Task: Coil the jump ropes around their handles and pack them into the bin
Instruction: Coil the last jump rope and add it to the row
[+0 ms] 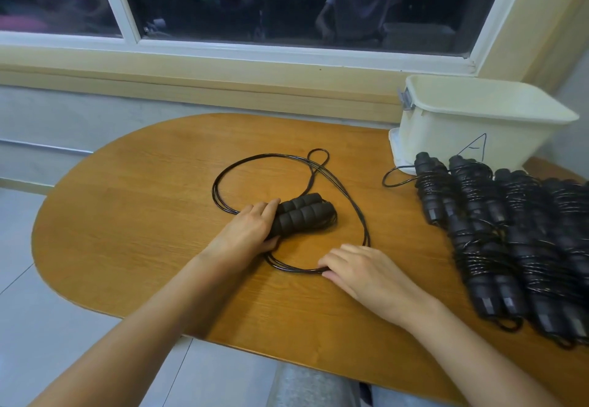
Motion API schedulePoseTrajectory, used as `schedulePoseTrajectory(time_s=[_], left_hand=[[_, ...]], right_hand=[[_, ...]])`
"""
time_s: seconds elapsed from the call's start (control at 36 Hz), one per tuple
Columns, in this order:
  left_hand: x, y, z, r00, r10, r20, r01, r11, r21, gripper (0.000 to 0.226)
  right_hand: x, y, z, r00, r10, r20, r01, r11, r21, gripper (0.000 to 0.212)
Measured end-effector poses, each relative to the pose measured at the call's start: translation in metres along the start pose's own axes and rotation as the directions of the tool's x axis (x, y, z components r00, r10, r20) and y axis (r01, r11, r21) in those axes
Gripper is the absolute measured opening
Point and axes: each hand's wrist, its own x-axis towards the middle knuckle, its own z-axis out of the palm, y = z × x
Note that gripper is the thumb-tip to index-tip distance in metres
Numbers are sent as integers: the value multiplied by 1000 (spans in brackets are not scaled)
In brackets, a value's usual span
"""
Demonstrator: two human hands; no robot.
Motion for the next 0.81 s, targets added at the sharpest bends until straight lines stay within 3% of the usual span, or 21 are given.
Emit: schedulePoseTrajectory(time_s=[0.14,0.28,0.47,0.56,0.67,0.72,0.81], left_hand=[[-1,-5,-11,995,-11,-96,-2,991,-135,65],[-4,-6,-22,979,-1,-203,-63,950,-307,52],[-11,1,-32,976,86,-202,-159,911,-381,52],[-11,5,-31,970,147,-195,-204,926,-316,55],[-11,1,-18,964,222,-145,-245,954,-174,61],[-11,-3,-9,969,217,-118,-230,967,-107,65],[-10,-10,3,985,138,-106,-142,989,-29,71]], right_hand=[[-7,17,-15,978,168,120,-183,975,124,33],[-9,50,-29,908,335,250,-392,890,231,8],[5,85,-50,815,500,292,-579,711,398,20],[14,93,-52,805,494,328,-587,741,325,18],[10,87,-47,822,463,332,-510,858,66,12],[2,82,-43,841,459,288,-471,882,-30,11],[-9,76,-37,879,423,222,-426,904,-35,18]])
